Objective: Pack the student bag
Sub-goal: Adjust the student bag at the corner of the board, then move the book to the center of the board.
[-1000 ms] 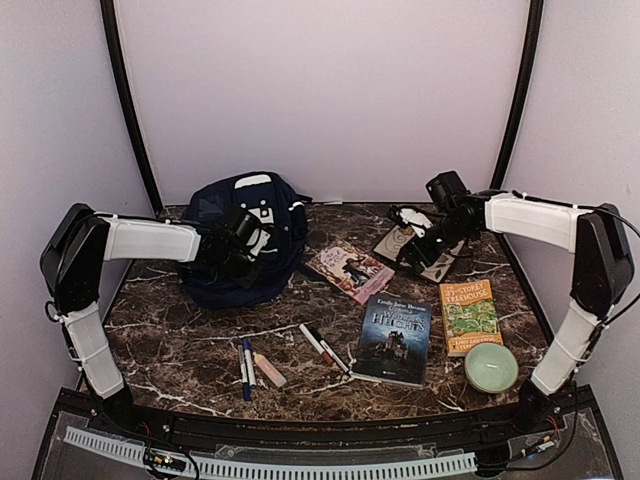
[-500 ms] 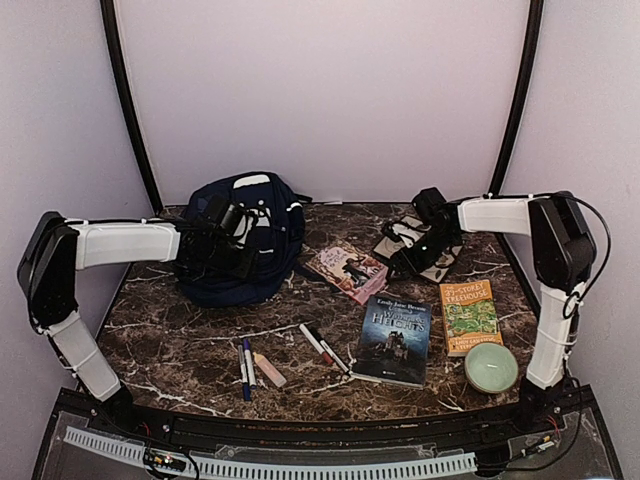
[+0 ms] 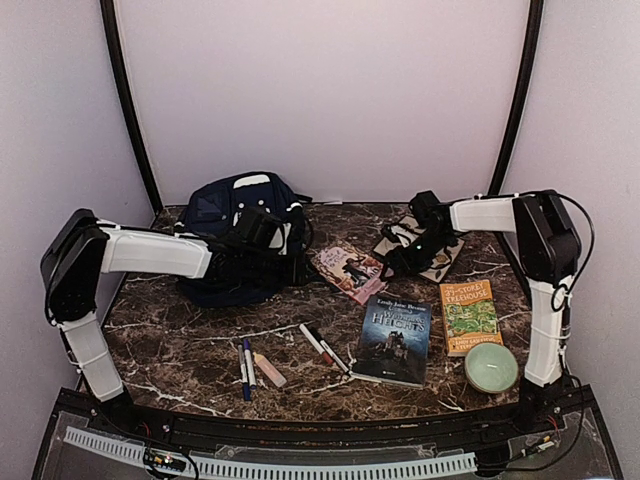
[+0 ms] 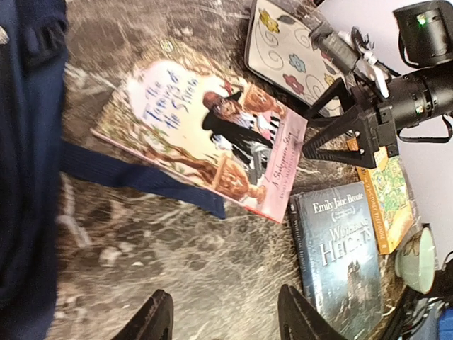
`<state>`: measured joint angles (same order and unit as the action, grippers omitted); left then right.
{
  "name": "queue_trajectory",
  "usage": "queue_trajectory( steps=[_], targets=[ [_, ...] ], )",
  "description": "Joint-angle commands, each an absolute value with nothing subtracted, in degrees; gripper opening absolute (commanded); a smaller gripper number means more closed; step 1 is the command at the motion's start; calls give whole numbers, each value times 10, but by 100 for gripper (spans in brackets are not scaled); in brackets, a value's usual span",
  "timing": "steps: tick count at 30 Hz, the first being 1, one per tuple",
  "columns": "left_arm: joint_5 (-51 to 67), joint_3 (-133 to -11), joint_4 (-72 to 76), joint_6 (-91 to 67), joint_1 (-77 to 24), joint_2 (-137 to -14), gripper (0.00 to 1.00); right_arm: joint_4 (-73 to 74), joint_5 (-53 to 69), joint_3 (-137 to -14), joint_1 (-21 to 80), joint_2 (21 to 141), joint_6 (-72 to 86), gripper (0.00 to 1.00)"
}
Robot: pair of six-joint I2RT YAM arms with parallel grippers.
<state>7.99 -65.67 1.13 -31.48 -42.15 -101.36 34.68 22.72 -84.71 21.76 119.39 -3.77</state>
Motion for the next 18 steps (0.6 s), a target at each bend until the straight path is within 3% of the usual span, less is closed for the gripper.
queue_trajectory(
  steps=[1, 7, 18],
  targets=[
    [142, -667, 96, -412, -426, -1063, 53, 335, 279, -872, 211, 1220, -10, 73],
    [169, -690, 157, -466, -426, -1135, 52, 307, 354, -873, 211, 1232, 5, 71],
    [147, -739, 121, -540, -426, -1226, 52, 272, 441, -867, 211, 1225, 21, 56]
  ],
)
